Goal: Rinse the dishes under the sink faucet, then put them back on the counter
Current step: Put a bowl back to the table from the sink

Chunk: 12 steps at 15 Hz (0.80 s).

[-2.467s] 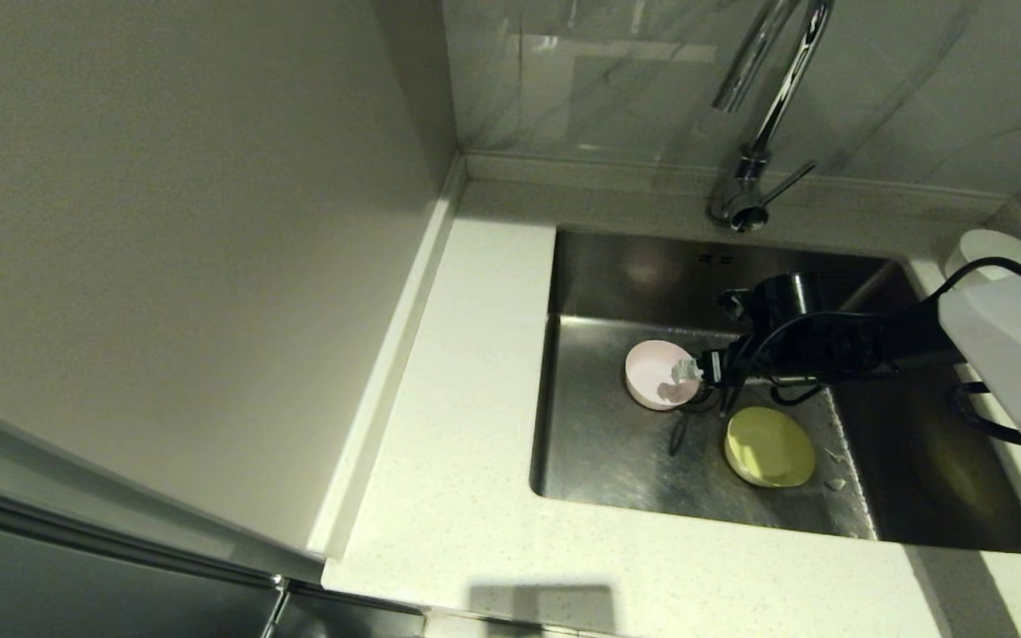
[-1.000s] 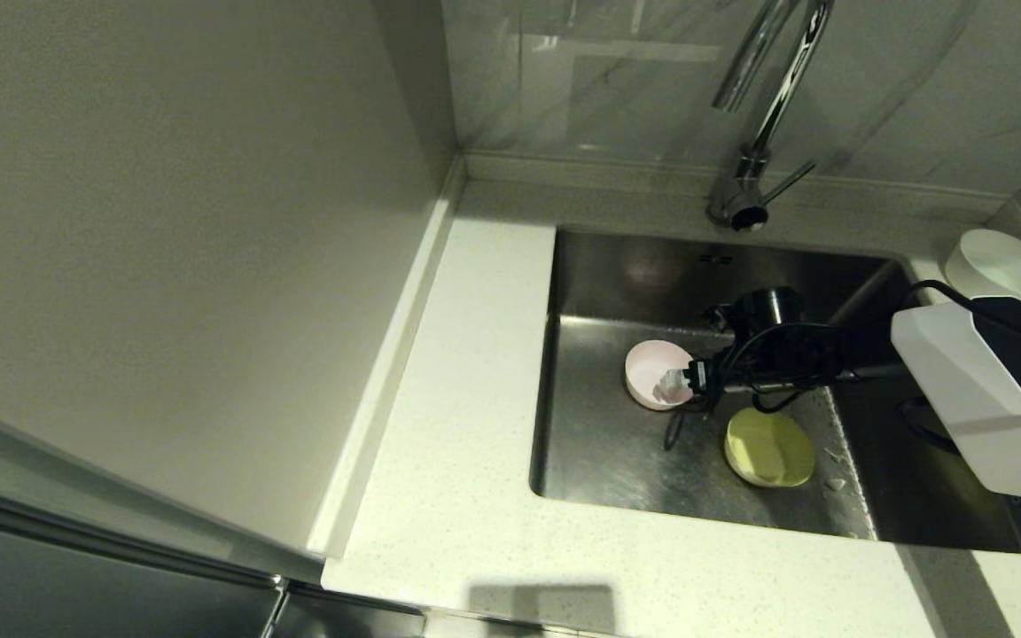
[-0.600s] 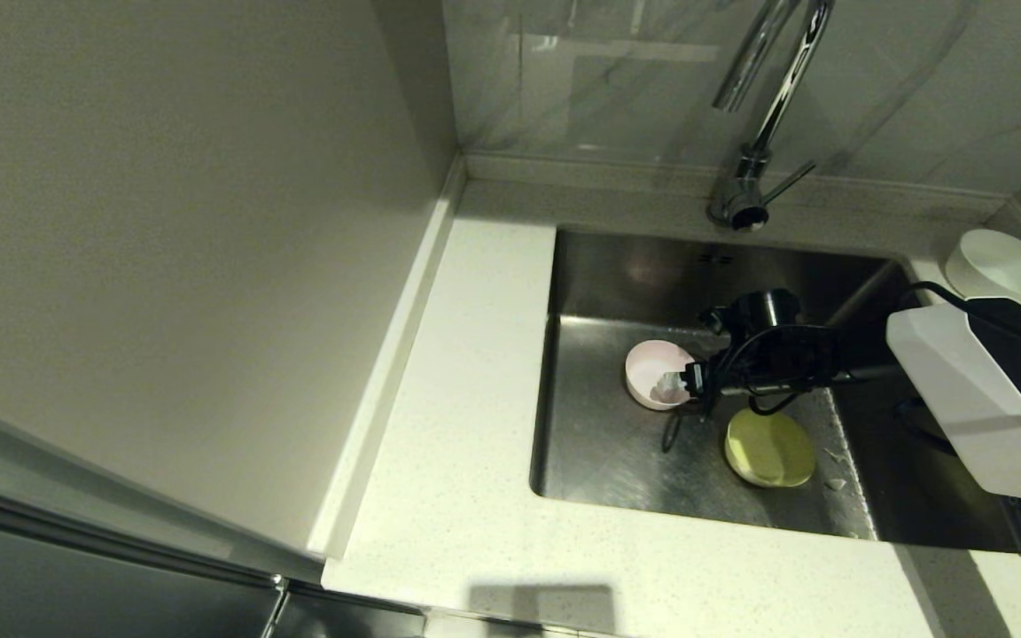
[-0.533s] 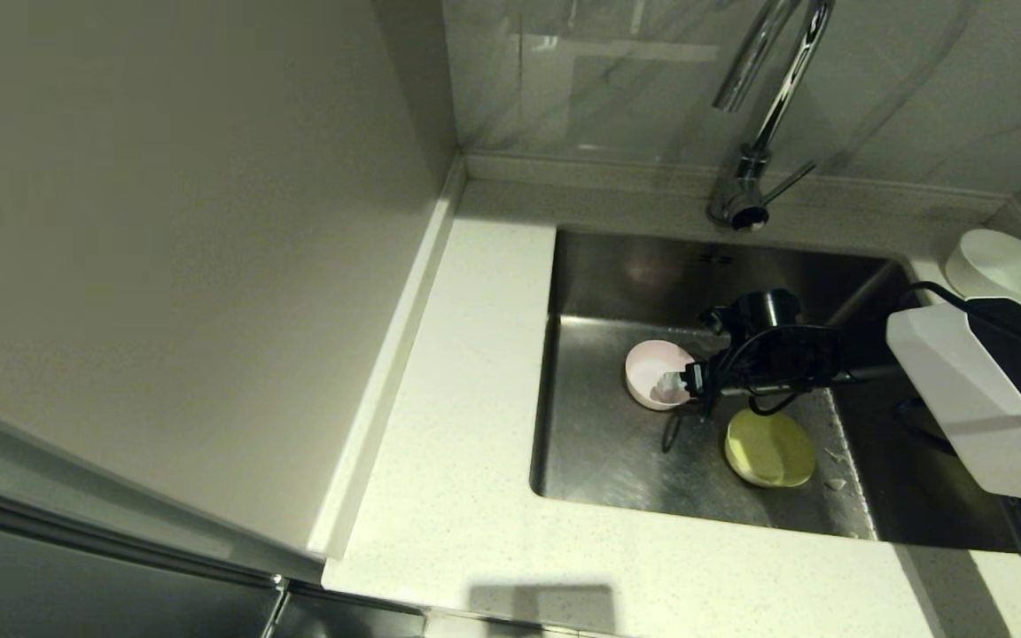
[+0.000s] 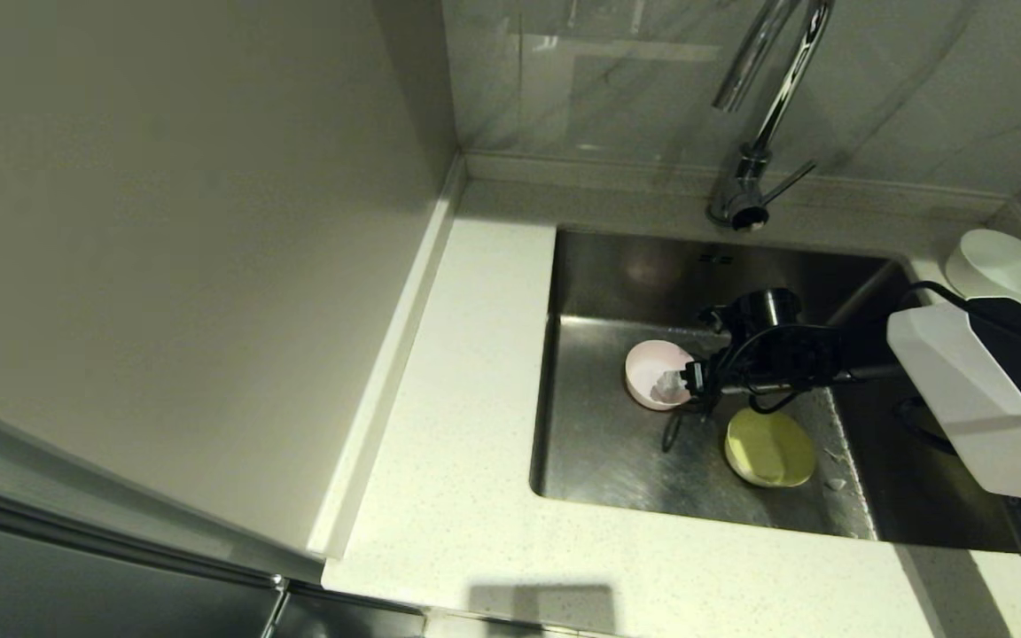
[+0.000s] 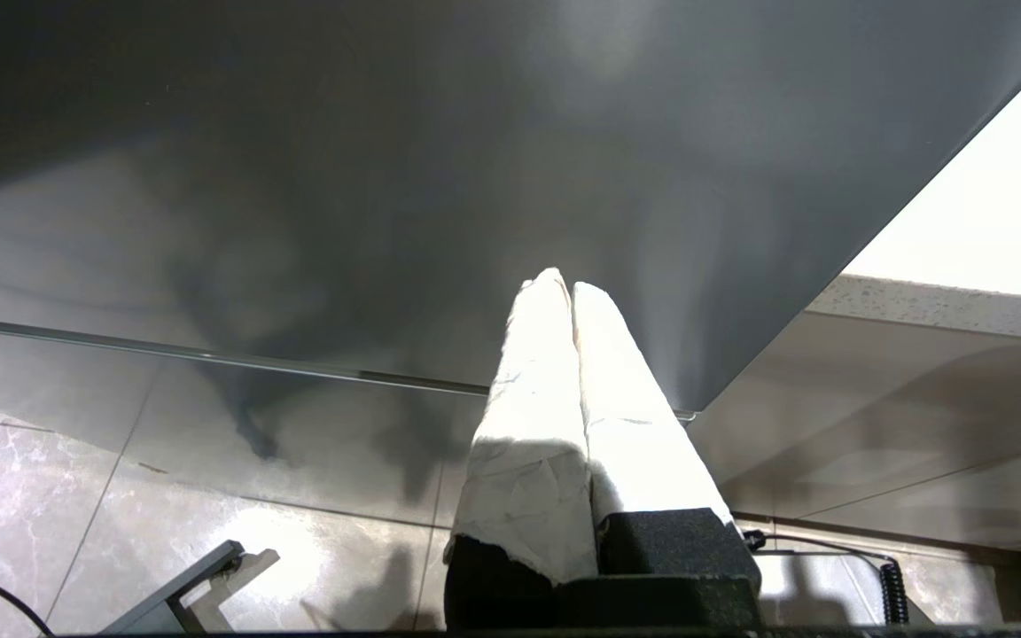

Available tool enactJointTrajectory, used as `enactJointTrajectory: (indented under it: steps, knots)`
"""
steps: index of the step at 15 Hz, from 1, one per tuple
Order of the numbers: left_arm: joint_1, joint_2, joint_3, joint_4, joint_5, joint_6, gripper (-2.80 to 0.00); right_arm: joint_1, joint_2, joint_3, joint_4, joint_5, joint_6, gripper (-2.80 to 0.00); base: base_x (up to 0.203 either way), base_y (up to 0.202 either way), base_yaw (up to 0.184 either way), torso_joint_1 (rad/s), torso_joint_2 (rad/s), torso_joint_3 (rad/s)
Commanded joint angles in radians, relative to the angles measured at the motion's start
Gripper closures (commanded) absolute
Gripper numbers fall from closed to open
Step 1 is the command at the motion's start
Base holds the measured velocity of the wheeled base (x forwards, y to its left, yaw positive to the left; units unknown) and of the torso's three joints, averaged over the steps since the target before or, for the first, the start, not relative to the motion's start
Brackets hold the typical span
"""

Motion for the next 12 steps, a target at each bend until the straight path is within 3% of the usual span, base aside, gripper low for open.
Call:
enactJointTrajectory:
  steps: [1, 7, 8, 12]
  knots:
    - [0.0, -0.002, 0.0, -0.001, 0.0, -0.001, 0.0, 0.0, -0.003, 0.002, 0.005, 0.0, -0.001, -2.8, 0.0, 0.0, 0.0, 0.0, 0.0, 0.0]
    - [0.0, -0.002, 0.0, -0.001, 0.0, -0.001, 0.0, 0.0, -0.004, 0.005, 0.008, -0.002, 0.001, -2.8, 0.0, 0.0, 0.0, 0.0, 0.0, 0.0]
    - [0.0, -0.002, 0.0, -0.001, 0.0, -0.001, 0.0, -0.001, -0.006, 0.007, 0.009, -0.001, 0.002, 0.0, 0.0, 0.0, 0.0, 0.0, 0.0, 0.0]
    - [0.0, -0.002, 0.0, -0.001, 0.0, -0.001, 0.0, 0.0, -0.005, 0.01, 0.008, -0.003, -0.001, 0.0, 0.0, 0.0, 0.0, 0.0, 0.0, 0.0]
